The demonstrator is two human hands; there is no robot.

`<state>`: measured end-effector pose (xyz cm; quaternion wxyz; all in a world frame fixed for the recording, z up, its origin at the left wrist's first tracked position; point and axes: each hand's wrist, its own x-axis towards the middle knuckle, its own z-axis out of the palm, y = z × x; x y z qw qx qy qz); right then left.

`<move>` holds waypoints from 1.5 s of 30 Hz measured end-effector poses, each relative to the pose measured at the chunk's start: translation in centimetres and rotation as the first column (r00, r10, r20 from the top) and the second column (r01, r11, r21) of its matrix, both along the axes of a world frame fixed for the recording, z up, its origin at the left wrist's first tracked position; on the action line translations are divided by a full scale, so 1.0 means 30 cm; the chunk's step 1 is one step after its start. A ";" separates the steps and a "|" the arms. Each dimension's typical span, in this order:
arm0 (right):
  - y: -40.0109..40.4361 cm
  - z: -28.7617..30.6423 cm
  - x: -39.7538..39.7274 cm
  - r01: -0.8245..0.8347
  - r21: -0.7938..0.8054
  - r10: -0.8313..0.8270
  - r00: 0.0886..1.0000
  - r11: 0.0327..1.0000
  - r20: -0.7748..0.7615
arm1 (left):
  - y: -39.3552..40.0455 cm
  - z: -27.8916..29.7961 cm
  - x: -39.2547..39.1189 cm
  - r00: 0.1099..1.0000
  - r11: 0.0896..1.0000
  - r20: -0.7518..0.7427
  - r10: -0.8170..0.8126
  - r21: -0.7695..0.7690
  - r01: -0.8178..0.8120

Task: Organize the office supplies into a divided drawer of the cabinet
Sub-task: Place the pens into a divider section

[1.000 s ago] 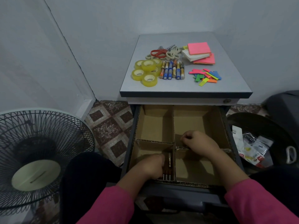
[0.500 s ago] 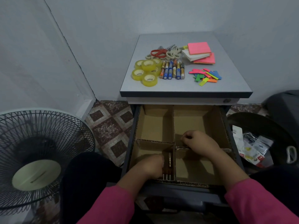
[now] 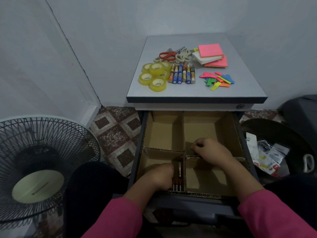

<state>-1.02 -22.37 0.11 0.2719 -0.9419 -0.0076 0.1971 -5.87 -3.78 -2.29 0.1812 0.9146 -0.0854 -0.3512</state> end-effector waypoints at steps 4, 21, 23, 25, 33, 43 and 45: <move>-0.002 -0.003 0.001 0.002 0.006 -0.002 1.000 1.000 0.004 | 0.002 -0.001 0.001 1.000 1.000 0.005 0.014 0.004 -0.014; 0.003 0.007 -0.021 0.038 0.063 -0.045 0.993 0.997 0.109 | 0.012 0.029 0.005 0.997 0.997 0.030 0.077 -0.014 -0.077; 0.003 0.010 -0.033 0.074 0.115 -0.096 0.975 0.991 0.202 | 0.023 0.044 0.013 0.990 0.988 0.045 0.136 -0.075 -0.132; 0.004 0.012 -0.041 0.129 0.187 -0.182 0.935 0.974 0.305 | 0.038 0.067 0.024 0.973 0.947 -0.013 0.232 -0.225 -0.229; 0.030 0.136 0.077 0.138 0.095 -0.148 0.451 0.986 0.880 | 0.018 0.311 0.150 0.859 0.738 0.209 0.467 -0.627 -0.249; 0.063 0.274 0.342 0.208 -0.284 0.103 0.609 0.936 0.786 | -0.171 0.415 0.438 0.545 0.940 0.772 0.327 -0.327 -0.101; 0.063 0.274 0.356 0.213 -0.315 0.123 0.616 0.925 0.778 | -0.187 0.416 0.475 0.551 0.963 0.791 0.267 -0.230 -0.137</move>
